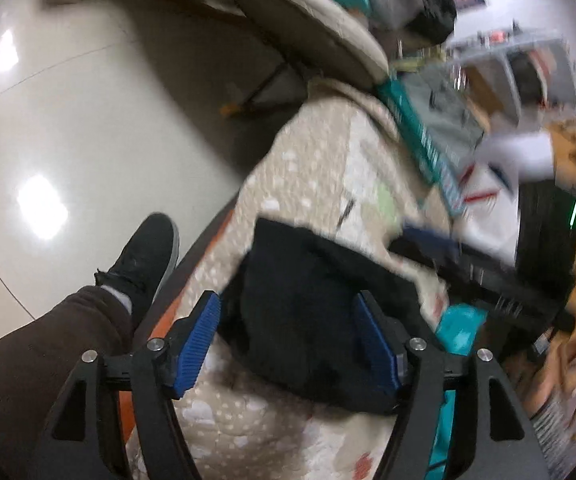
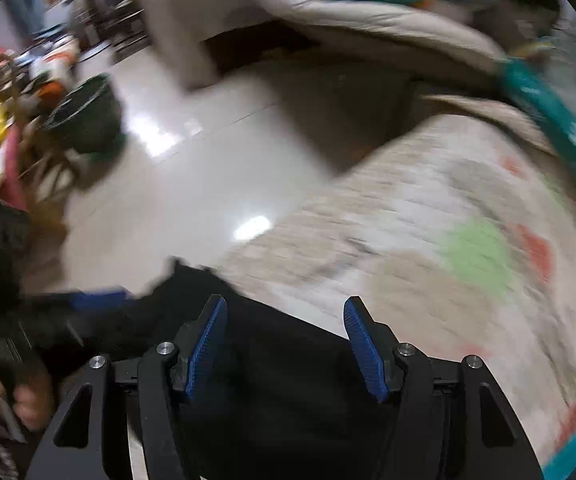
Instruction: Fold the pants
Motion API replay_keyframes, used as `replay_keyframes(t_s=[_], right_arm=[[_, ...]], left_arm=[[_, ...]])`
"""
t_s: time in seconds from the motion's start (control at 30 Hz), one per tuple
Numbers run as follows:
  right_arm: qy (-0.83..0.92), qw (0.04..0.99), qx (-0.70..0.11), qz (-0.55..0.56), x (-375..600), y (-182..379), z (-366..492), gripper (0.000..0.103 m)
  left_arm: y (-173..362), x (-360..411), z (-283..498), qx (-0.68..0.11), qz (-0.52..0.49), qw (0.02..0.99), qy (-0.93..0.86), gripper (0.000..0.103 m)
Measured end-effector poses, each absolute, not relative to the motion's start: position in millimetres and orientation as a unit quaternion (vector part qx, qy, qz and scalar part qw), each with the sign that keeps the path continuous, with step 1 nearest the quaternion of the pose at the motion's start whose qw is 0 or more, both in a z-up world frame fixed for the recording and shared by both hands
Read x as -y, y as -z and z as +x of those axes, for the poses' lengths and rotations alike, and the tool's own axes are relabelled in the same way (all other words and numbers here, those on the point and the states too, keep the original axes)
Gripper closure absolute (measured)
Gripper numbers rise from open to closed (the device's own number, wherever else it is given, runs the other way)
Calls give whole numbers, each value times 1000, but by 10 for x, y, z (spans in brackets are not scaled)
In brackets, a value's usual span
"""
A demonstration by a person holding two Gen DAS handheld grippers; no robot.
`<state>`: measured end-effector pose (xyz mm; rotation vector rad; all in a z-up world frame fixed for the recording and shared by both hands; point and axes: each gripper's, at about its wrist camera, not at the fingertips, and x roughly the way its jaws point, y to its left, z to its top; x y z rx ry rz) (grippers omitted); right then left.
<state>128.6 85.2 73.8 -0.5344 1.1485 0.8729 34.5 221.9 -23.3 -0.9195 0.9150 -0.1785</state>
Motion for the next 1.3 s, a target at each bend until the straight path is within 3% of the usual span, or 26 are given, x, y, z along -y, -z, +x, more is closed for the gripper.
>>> replay_keyframes(t_s=[0.17, 0.27, 0.33, 0.4, 0.43, 0.5, 0.53, 0.57, 0.63, 0.97, 1.3], right_arm=[[-415, 662, -554, -287, -1326, -328, 1268, 37], [-419, 633, -561, -331, -1488, -95, 1158, 38], [-414, 628, -550, -363, -1575, 3, 1050, 49], [-406, 634, -536, -382, -1579, 17, 995, 72], [-404, 640, -536, -375, -1555, -23, 1004, 76], [-404, 649, -533, -363, -1518, -137, 1019, 82], [-405, 656, -527, -357, -1493, -214, 1008, 90], [-405, 660, -524, -354, -1504, -271, 975, 90], [-404, 675, -506, -354, -1474, -432, 915, 90], [-396, 741, -466, -279, -884, -1182, 917, 90], [-315, 798, -487, -162, 566, -1325, 1212, 90]], left_arm=[[521, -2126, 504, -502, -408, 760, 56, 34], [598, -2208, 494, -497, -439, 746, 61, 34], [597, -2211, 495, -495, -440, 747, 61, 34], [583, -2213, 490, -493, -437, 750, 60, 34], [571, -2202, 483, -493, -436, 751, 61, 34], [542, -2203, 480, -491, -431, 754, 67, 46], [505, -2187, 481, -487, -426, 758, 80, 66], [465, -2170, 491, -480, -422, 764, 90, 75], [291, -2133, 447, -457, -397, 791, 91, 82], [-362, -1823, 407, -415, -380, 817, 127, 83], [-671, -540, 820, -463, -294, 813, 196, 83]])
